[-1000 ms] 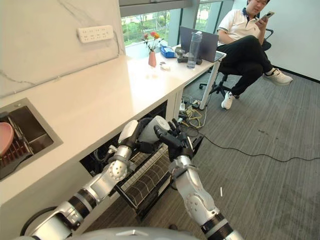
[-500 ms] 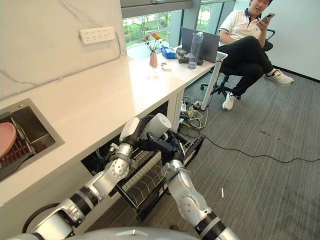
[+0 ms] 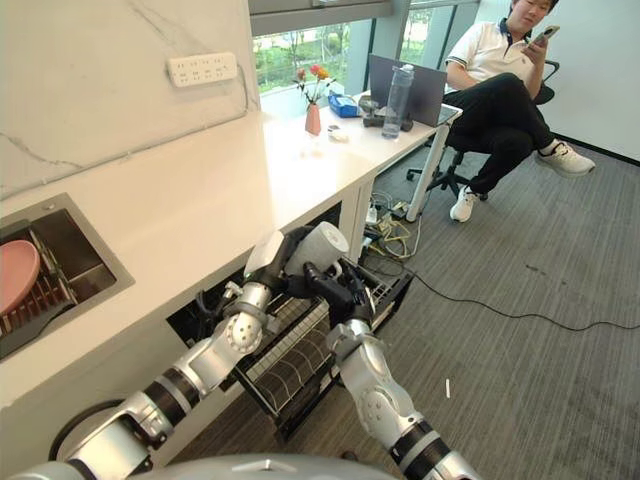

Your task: Place the dishes in the dishwasher.

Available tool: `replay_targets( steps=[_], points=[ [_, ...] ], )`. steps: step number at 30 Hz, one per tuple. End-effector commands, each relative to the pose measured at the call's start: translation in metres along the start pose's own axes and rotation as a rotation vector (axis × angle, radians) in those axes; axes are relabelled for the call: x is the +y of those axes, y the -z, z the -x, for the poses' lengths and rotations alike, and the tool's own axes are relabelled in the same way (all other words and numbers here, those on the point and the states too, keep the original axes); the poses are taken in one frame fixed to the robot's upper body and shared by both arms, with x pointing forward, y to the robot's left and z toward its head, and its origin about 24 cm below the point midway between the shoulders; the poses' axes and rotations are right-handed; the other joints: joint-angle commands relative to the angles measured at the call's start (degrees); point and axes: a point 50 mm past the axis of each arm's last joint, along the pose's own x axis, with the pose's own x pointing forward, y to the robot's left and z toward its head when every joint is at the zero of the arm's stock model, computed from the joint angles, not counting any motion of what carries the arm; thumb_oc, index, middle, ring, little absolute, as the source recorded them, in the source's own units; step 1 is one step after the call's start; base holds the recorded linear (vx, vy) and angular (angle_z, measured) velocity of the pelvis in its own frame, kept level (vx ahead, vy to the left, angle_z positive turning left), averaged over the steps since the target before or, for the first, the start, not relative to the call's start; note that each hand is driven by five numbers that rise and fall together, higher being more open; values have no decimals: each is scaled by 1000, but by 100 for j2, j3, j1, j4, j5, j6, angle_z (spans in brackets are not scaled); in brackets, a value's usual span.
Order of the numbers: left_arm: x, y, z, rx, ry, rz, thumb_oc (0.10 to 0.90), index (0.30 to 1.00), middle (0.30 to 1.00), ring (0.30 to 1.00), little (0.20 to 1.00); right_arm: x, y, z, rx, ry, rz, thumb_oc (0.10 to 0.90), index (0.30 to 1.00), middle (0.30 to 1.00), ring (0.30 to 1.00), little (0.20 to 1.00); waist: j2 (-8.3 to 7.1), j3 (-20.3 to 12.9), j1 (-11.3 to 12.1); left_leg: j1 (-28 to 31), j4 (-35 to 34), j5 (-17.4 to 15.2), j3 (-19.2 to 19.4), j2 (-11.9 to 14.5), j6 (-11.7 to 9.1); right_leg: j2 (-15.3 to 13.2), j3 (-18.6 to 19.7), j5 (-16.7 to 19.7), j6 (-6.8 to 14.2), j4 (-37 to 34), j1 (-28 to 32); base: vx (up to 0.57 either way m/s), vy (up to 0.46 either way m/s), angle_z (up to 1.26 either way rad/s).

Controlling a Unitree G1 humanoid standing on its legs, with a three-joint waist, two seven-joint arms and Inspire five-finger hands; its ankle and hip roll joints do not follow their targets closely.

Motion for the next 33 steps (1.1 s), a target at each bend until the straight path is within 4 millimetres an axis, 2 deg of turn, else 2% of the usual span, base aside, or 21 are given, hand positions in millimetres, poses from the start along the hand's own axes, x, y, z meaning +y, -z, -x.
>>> replay_targets(
  steps=[1, 16, 17, 18, 19, 33],
  points=[
    [-5, -110, -36, -441, 3, 83, 400, 300, 300, 300, 300, 102, -39, -7, -185, -397, -161, 800, 900, 900, 900, 900, 153, 177, 82, 244, 73, -619, 79, -141, 79, -177, -326, -571, 284, 126, 247, 0, 0, 0],
    [-12, -113, -33, -450, 43, 99, 400, 300, 300, 300, 300, 110, -46, -13, -220, -375, -236, 800, 900, 900, 900, 900, 194, 167, 120, 249, 73, -634, 28, -164, 95, -189, -360, -581, 277, 118, 266, 2, -1, 1],
    [-12, -113, -33, -450, 45, 101, 400, 300, 300, 300, 300, 110, -48, -14, -224, -373, -235, 565, 547, 547, 547, 547, 197, 168, 125, 247, 73, -632, 24, -166, 95, -189, -366, -579, 277, 118, 267, 0, 0, 0],
    [-13, -113, -33, -449, 49, 101, 400, 300, 300, 300, 300, 111, -49, -15, -230, -373, -233, 532, 498, 498, 498, 498, 201, 166, 131, 244, 73, -633, 20, -169, 96, -193, -369, -581, 278, 119, 270, 0, 0, 0],
    [-14, -114, -33, -452, 55, 102, 400, 300, 300, 300, 300, 111, -50, -16, -236, -368, -234, 400, 300, 300, 300, 300, 203, 167, 141, 242, 73, -635, 16, -174, 99, -195, -374, -581, 278, 118, 270, 0, 0, 0],
    [-13, -113, -32, -452, 68, 122, 400, 300, 300, 300, 300, 108, -60, -16, -296, -374, -187, 400, 300, 300, 300, 300, 203, 165, 158, 244, 73, -647, -23, -184, 108, -204, -410, -585, 277, 118, 282, -2, 1, 1]
  ],
)
